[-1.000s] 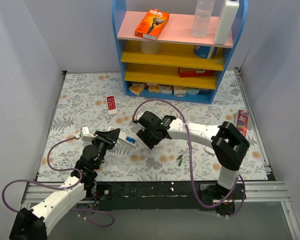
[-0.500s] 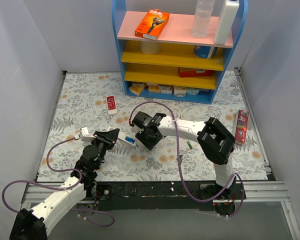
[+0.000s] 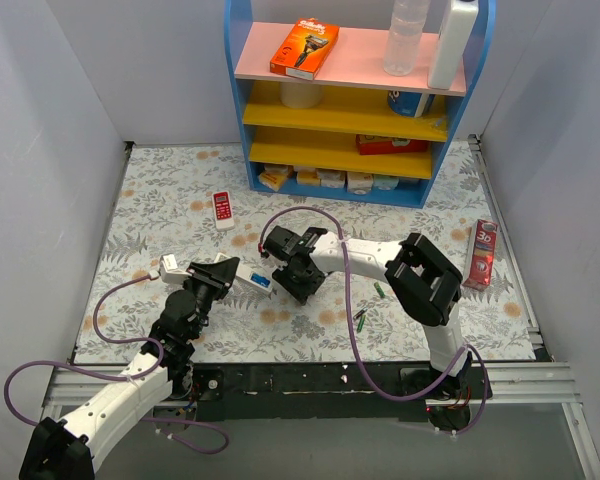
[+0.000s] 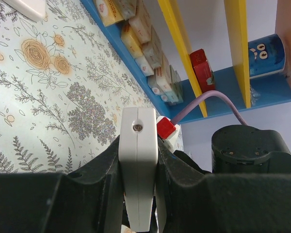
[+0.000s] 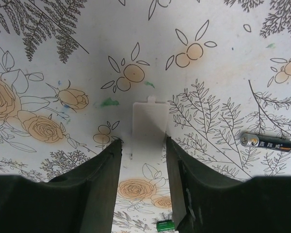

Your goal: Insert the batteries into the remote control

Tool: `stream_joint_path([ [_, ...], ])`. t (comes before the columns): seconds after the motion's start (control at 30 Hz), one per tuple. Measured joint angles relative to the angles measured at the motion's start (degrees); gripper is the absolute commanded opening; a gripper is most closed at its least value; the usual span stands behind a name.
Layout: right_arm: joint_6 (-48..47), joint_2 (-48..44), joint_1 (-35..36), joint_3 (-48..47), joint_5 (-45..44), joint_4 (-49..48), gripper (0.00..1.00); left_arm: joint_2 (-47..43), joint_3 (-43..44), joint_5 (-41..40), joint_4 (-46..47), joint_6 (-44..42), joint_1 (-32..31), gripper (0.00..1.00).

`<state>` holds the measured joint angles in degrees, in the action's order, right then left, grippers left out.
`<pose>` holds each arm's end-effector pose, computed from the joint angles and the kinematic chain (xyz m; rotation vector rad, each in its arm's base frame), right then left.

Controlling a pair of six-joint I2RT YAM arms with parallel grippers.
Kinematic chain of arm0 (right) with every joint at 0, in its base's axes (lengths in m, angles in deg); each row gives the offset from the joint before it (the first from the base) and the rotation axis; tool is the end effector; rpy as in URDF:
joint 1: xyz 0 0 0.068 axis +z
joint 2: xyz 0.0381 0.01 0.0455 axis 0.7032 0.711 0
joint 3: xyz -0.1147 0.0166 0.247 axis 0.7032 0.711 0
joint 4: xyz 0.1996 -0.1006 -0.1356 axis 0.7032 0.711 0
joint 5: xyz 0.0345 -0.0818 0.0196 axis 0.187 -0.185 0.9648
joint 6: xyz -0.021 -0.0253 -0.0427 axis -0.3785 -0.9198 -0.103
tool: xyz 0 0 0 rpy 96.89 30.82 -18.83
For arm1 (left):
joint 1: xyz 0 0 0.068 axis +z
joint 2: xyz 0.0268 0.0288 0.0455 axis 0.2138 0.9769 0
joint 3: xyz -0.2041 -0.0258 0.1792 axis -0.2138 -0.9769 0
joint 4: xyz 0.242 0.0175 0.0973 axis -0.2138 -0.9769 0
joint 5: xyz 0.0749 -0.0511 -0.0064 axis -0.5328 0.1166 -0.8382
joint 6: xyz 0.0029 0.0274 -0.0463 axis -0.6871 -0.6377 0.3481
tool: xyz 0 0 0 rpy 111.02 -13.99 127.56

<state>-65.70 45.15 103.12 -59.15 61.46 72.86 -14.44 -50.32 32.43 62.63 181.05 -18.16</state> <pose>0.2115 0.3378 0.1684 -1.2132 2.5848 0.1015 0.1264 -0.0619 0.1694 -1.3290 1.3696 -1.4351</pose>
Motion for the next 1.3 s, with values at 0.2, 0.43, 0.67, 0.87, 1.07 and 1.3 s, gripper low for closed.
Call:
stream_joint_path([
  [0.2, 0.2, 0.0, -0.2, 0.0, 0.1, 0.1, 0.37, 0.0, 0.0, 0.3, 0.1, 0.2, 0.0, 0.0],
  [0.43, 0.4, -0.6, -0.2, 1.0, 0.0, -0.4, 0.19, 0.0, 0.0, 0.7, 0.6, 0.2, 0.0, 0.0],
  [0.67, -0.4, -2.8, -0.2, 3.5, -0.5, 0.0, 0.15, 1.5, 0.0, 2.5, 2.5, 2.1, 0.0, 0.0],
  [0.87, -2.1, -7.7, -0.2, 4.4, -0.6, 3.0, 0.15, 5.6, 0.0, 4.9, 6.0, 6.2, 0.0, 0.0],
  [1.07, -3.3, -14.1, -0.2, 3.1, -1.4, 6.9, 0.15, 10.4, 0.0, 7.0, 10.8, 9.9, 0.0, 0.0],
  [1.3, -4.6, -16.7, 0.4, -3.3, -2.0, 12.2, 0.15, 17.5, 0.0, 9.1, 19.3, 11.3, 0.0, 0.0],
])
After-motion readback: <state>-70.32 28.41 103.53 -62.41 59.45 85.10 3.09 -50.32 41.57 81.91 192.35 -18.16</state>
